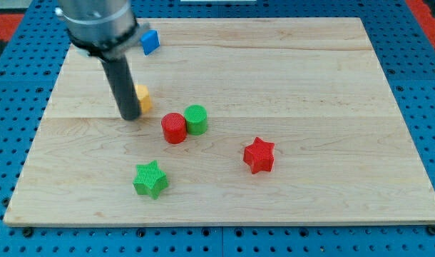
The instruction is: Move the yellow hexagon diagonally to the blue triangle
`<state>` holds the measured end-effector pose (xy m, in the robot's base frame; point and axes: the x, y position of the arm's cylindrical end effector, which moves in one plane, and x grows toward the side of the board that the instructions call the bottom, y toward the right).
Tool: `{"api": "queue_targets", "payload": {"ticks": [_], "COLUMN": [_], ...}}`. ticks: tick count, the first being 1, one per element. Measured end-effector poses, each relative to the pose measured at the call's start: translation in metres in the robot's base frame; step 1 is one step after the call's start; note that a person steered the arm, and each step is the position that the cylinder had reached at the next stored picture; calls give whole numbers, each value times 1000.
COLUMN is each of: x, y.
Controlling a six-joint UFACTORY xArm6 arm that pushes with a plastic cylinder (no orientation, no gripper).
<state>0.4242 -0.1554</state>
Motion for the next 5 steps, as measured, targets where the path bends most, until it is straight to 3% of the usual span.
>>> {"api": "queue_targets", "payload": {"ticks": [1,3,5], "x": [-33,-13,-100], "y": [-1,52,-8]}}
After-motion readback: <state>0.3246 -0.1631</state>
